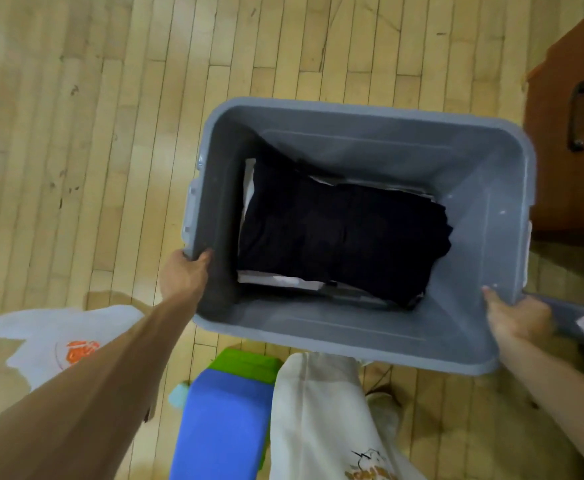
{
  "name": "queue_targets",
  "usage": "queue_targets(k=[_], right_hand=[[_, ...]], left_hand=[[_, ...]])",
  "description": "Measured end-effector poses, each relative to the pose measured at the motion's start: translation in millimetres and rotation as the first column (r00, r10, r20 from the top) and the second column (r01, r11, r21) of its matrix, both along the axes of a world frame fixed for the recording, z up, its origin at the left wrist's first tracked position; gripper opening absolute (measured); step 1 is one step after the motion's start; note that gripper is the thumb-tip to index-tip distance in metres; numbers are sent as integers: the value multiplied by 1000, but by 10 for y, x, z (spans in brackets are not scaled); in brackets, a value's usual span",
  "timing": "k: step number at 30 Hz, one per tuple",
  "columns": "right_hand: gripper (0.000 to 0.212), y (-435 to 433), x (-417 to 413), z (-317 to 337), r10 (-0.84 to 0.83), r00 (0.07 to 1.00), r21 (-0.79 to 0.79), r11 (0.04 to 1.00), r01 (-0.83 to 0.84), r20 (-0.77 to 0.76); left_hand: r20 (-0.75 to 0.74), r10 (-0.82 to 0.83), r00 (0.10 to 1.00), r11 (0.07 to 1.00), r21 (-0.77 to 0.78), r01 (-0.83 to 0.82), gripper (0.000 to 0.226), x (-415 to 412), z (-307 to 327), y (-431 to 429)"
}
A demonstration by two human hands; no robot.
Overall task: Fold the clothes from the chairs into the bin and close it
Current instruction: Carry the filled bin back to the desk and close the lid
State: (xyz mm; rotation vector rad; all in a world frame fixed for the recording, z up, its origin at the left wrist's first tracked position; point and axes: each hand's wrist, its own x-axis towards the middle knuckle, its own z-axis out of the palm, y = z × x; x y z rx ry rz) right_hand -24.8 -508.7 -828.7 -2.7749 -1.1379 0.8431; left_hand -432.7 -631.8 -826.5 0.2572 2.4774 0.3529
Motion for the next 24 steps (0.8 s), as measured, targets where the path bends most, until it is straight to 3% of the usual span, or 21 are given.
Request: queue_targets(k=[7,12,18,24], right_hand=[[42,5,34,125,195,980,27,980,-196,26],[41,362,-65,630,278,961,67,959,-277,-2],[40,316,-162,1603,285,958,79,956,-283,-16],[40,625,-329,3244,334,943,191,926,-325,-15]], left_hand=[[-74,-80,994,996,33,83,39,35,56,9],[-108,-125,986,992,19,128,40,-3,484,184],[-192,-148,970,988,24,155,34,-161,1555,103],[-250,-84,964,982,145,124,35,-395,3153,207]])
